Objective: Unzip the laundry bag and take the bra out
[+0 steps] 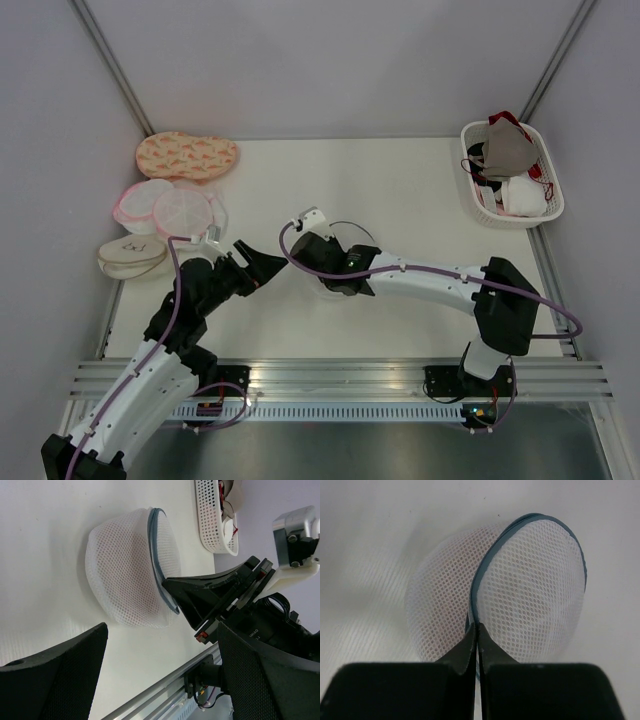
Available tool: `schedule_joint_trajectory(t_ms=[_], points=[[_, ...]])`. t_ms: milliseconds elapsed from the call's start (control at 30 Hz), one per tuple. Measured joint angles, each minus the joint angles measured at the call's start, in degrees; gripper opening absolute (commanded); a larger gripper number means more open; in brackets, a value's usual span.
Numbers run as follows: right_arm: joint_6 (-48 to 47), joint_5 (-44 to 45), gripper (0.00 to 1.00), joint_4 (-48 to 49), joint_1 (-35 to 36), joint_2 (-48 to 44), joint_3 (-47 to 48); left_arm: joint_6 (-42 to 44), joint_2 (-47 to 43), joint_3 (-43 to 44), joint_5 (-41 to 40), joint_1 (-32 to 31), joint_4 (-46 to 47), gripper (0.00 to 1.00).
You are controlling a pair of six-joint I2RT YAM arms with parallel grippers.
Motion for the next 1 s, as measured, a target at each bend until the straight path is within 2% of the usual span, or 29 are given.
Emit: schedule_joint_trajectory(t_ms=[233, 333, 433, 467, 500, 533, 567, 667, 800, 1000], points=[[5.01, 9.25, 0.00, -1.68, 0.24, -8.35, -2.38, 0.00, 0.11, 0.00, 0.00, 0.00, 0.04, 0.93], [11.74, 16.57, 0.00, -4.31, 0.24, -15.32, -4.59, 0.00, 1.05, -0.02, 0.09, 0.00, 0.42, 0.93], [23.43, 24.46, 0.01, -11.43, 0.11, -20.52, -6.05, 0.02, 3.41, -0.02, 0.52, 0.00, 1.70, 0.93], [28.09, 26.82, 0.05, -15.04, -0.04, -21.31, -6.25, 0.04, 4.44, -0.02, 0.68, 0.00, 2.25, 0.93], [32.65, 28.44, 0.16, -18.45, -0.11, -21.55, -6.36, 0.07, 5.35, -0.02, 0.96, 0.00, 2.80, 0.92], [38.34, 30.05, 0.34, -22.58, -0.26, -21.59, -6.58, 0.09, 6.60, -0.02, 1.36, 0.00, 3.54, 0.92], [43.56, 31.34, 0.69, -26.56, -0.44, -21.42, -6.88, 0.22, 8.11, 0.00, 1.64, 0.00, 4.24, 0.92], [52.78, 32.94, 0.88, -35.47, -0.76, -21.00, -8.15, 1.38, 13.55, 1.03, 2.36, 0.00, 5.33, 0.91], [54.90, 32.74, 0.87, -36.13, -0.59, -21.99, -10.80, 4.09, 21.99, 5.97, 3.43, -0.24, 6.03, 0.89], [42.36, 25.90, 0.80, -18.75, 0.04, -36.79, -22.40, 9.44, 31.52, 15.89, 3.45, -3.85, 8.11, 0.85]])
